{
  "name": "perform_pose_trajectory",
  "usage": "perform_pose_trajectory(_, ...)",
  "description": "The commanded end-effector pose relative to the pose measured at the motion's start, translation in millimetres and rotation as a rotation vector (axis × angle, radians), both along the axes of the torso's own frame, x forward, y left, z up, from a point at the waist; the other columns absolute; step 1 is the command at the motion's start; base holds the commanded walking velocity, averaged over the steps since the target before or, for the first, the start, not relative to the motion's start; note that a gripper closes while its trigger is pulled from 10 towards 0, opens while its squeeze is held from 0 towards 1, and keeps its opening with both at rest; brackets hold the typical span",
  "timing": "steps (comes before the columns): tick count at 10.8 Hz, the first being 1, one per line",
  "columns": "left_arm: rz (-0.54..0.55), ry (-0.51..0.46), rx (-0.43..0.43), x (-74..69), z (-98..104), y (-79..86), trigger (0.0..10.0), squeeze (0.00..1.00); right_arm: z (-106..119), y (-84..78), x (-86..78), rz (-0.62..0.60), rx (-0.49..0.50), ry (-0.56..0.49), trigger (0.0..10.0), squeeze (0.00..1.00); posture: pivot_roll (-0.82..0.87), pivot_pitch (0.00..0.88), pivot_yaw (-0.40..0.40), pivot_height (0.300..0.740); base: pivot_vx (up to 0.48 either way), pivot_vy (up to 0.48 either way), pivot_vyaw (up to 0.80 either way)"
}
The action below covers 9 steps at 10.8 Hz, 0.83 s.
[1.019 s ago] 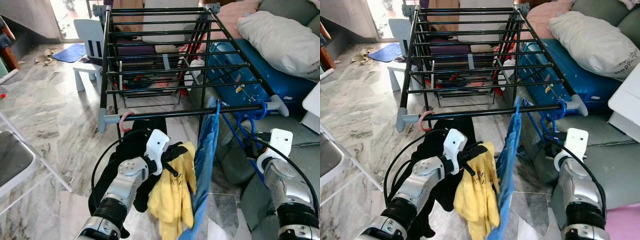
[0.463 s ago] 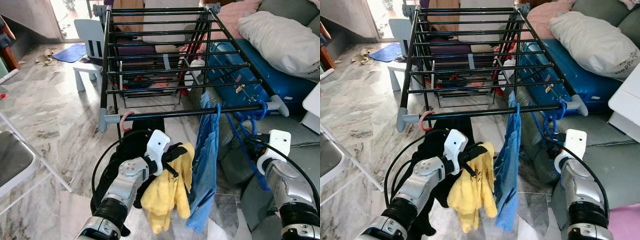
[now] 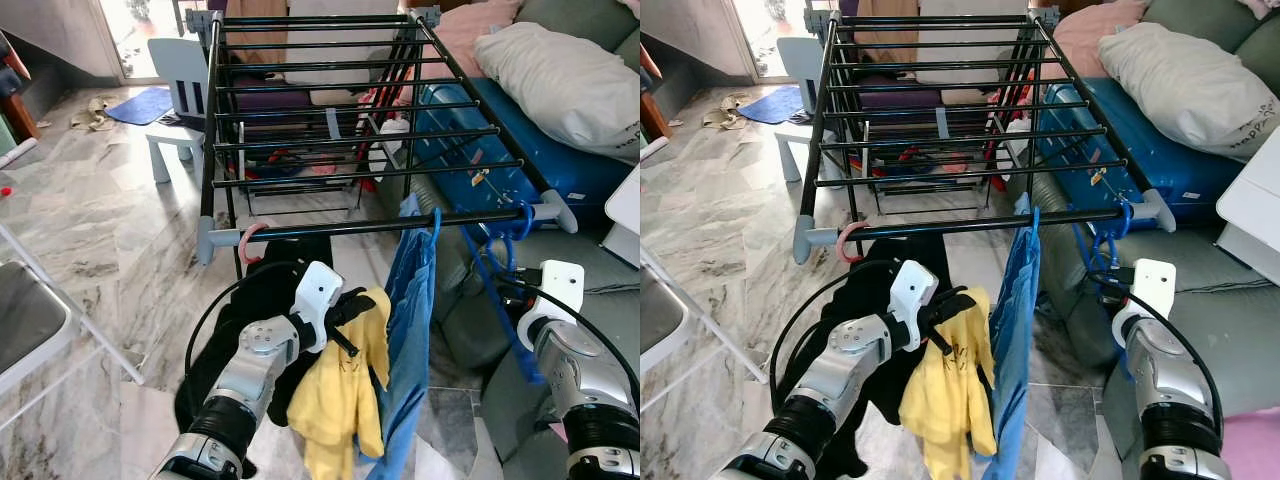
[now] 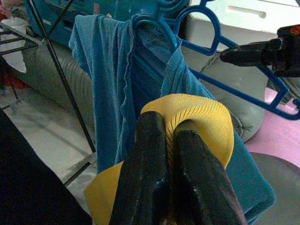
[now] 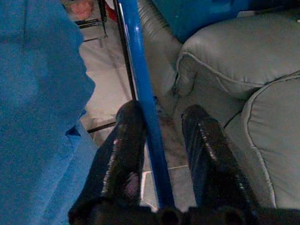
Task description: Hang hanger
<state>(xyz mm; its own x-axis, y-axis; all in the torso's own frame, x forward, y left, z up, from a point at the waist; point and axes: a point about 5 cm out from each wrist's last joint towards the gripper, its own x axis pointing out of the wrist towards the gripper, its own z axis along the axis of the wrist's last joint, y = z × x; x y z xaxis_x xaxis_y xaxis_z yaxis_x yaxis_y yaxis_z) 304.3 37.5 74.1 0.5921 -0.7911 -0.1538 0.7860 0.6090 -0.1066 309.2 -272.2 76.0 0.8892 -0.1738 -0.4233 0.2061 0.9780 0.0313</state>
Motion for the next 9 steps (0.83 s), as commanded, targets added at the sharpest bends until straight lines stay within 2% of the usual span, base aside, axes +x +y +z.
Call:
perform_pose_trajectory(1, -0.003, -0.03, -0.004, 3.5, 7, -3.6, 10.0, 0.0, 3, -0.4, 2.9, -0.001, 0.001, -0.007, 0.0, 0.0, 0.02, 0.0, -0.052, 0.74, 0.0, 0.0, 0.0)
perform_pose_trajectory(7, 0.001, -0.033, 0.004, 2.5, 5, -6.3, 10.0, 0.0, 10, 6.0, 2.0, 0.038, -0.041, -0.057, 0.0, 0.0, 0.02, 0.0, -0.059, 0.74, 0.0, 0.0, 0.0)
perform_pose_trajectory(9, 0.049, -0.052, 0.041, 4.9, 4, -7.2, 10.0, 0.0, 16, 11.7, -1.7, 0.075, -0.072, -0.093, 0.0, 0.0, 0.01, 0.0, -0.06, 0.74, 0.0, 0.0, 0.0)
